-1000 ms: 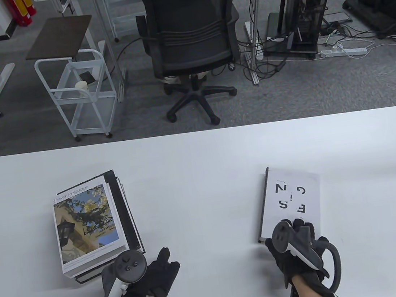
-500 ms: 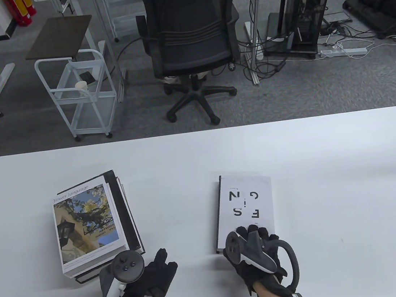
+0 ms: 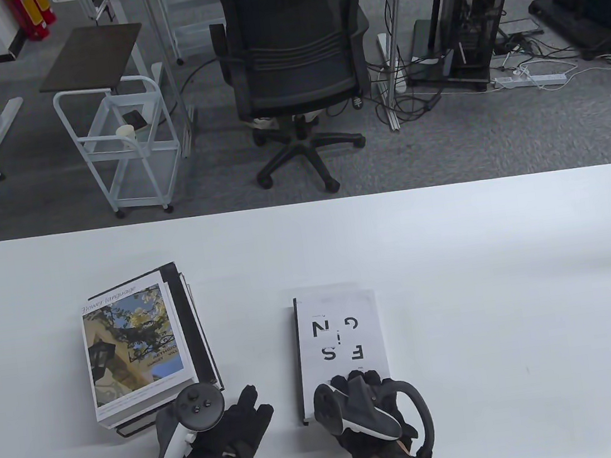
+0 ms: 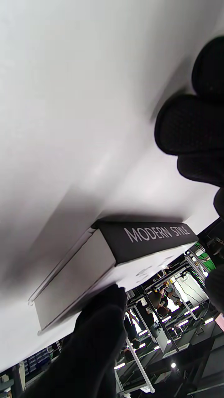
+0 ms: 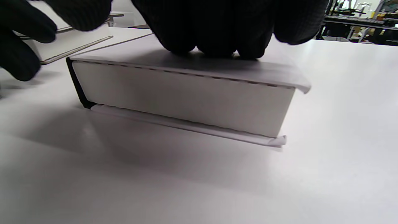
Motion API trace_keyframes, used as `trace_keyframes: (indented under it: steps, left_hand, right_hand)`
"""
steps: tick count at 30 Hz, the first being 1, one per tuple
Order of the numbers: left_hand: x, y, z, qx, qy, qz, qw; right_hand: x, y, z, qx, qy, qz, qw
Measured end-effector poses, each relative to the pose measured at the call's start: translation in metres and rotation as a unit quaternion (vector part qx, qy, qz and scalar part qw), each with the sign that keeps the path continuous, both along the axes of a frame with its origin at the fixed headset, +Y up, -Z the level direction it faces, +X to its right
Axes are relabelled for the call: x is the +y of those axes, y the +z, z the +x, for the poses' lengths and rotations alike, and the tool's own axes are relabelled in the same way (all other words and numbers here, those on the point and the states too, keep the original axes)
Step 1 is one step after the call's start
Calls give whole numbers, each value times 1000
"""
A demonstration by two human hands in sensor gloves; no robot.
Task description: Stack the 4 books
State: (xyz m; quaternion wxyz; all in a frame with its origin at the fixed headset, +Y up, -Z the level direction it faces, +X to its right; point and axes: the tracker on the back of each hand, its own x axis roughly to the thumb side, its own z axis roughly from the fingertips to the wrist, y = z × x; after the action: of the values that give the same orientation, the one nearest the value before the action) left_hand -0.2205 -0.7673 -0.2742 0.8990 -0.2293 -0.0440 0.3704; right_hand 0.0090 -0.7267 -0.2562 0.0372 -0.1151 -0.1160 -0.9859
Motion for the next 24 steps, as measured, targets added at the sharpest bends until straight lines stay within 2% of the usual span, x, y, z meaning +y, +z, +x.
trace_keyframes:
  steps: [6,10,11,13,15,16,18,20,24]
  left_hand:
    - [-2,-3,-1,3,-3,-8,1000]
    - [-2,-2,0,3,-8,-6,1000]
    - [-2,-2,0,3,-9,-6,1000]
    - [-3,-1,0,3,-8,-8,1000]
    - [-3,-1,0,4,-8,-4,1000]
    - [-2,-1,1,-5,-8,3,1000]
    - [-1,0,4,-9,-15,19,1000]
    - [0,1,7,-7,-26,31,999]
    - [0,2,12,-10,-36,42,998]
  right_hand:
    - [3,18,-8,37,-18,9,999]
    - [6,19,-4,36,-36,14,999]
    - [8,17,1,27,-53,14,998]
    - [10,11,22,-11,-144,24,989]
    - [8,8,45,-64,-250,41,965]
    - [6,7,57,-90,-258,49,961]
    - [3,5,75,-129,-202,73,968]
    - [-3,2,84,-148,-178,52,971]
    - [-16,-4,91,-167,-191,-13,967]
